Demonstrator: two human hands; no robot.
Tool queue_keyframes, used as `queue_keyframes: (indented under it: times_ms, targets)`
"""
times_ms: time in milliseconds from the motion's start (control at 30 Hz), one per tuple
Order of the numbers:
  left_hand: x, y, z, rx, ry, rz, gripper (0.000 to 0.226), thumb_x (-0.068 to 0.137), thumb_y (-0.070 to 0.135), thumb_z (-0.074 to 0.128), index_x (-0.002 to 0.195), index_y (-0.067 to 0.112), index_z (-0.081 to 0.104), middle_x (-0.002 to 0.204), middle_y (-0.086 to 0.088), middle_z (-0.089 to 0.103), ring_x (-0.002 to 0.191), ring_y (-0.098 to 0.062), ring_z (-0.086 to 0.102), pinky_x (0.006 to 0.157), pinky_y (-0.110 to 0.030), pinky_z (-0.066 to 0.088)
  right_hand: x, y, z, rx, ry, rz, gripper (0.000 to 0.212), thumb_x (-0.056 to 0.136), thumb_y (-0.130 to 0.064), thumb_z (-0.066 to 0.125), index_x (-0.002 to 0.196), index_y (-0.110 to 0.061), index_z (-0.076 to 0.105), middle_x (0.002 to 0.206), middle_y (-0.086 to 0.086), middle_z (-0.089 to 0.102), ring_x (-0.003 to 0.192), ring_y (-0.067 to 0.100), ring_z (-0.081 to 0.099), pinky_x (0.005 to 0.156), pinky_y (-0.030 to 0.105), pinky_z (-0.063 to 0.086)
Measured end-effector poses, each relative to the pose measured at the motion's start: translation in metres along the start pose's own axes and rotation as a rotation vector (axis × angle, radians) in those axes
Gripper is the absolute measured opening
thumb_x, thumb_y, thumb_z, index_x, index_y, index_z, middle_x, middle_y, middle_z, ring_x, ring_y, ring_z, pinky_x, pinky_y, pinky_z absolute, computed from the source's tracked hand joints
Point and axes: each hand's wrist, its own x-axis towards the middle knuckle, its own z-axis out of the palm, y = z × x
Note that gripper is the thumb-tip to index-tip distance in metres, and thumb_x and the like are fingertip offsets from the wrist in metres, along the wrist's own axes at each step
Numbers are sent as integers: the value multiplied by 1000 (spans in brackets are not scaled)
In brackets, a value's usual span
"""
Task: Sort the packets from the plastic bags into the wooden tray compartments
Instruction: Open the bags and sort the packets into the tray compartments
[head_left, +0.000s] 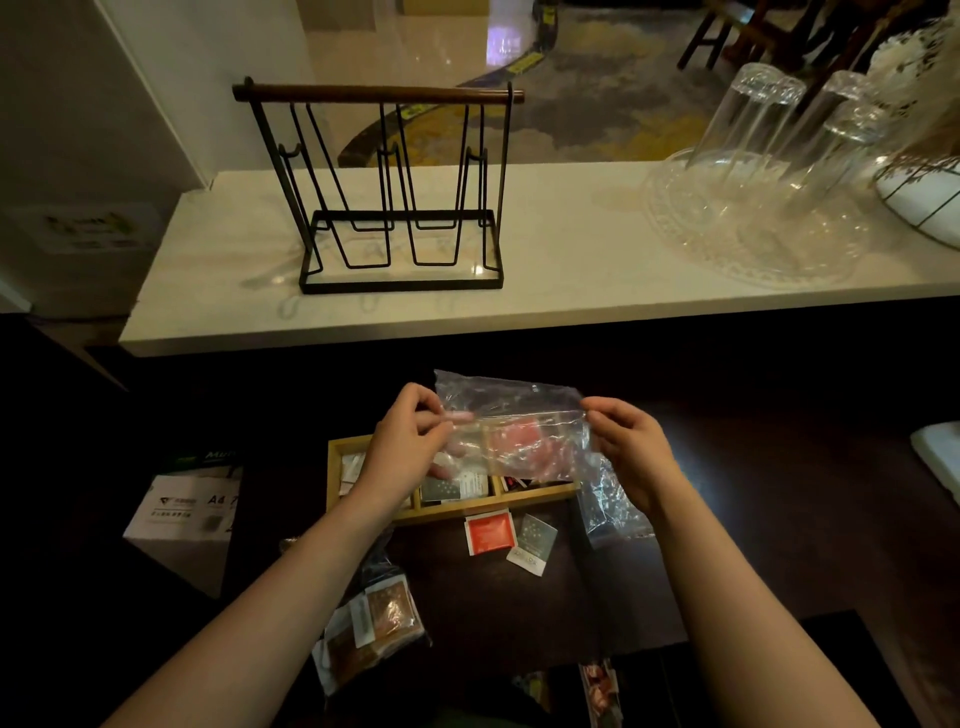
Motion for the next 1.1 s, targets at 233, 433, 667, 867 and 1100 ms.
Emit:
queue_keyframes:
  times_ms: [233, 433, 667, 867, 1100]
  targets:
    - [-7, -40, -6, 127, -32, -45, 9, 89, 17, 61, 93, 19, 52, 107, -1, 64, 86, -19, 67, 57, -33, 57, -1, 44, -35, 110, 552, -28, 28, 90, 4, 48, 112, -8, 62, 89, 7, 62, 66, 12, 58, 56, 13, 53]
    - [-8, -86, -37, 298, 78, -126, 11, 88, 12, 62, 86, 21, 57, 103, -7, 63, 95, -25, 63, 77, -47, 57, -14, 101, -42, -262, 762, 183, 26, 82, 1, 55, 104, -10, 65, 95, 12, 68, 76, 21, 64, 72, 30, 53]
    - [-14, -117, -74, 633, 294, -168, 10, 90, 18, 59, 97, 11, 60, 94, -11, 67, 77, -24, 60, 63, -36, 47, -27, 112, -46, -804, 524, 309, 28, 82, -14, 59, 109, -12, 64, 111, 20, 65, 105, 38, 59, 86, 40, 47]
    - [-27, -144, -89, 934, -1, -466, 41, 90, 51, 49, 106, 13, 51, 104, -7, 60, 94, -27, 60, 70, -34, 45, -32, 107, -39, -1209, 553, 198, 22, 82, -21, 63, 104, -21, 63, 105, 14, 50, 85, 36, 59, 72, 40, 51]
    - [-37, -146, -88, 731, -287, -427, 15, 89, 27, 60, 78, 18, 59, 70, 3, 64, 62, -11, 64, 59, -24, 48, -40, 87, 8, -1223, 424, -262, 28, 80, -8, 65, 108, -10, 62, 106, 13, 52, 91, 29, 56, 64, 35, 48]
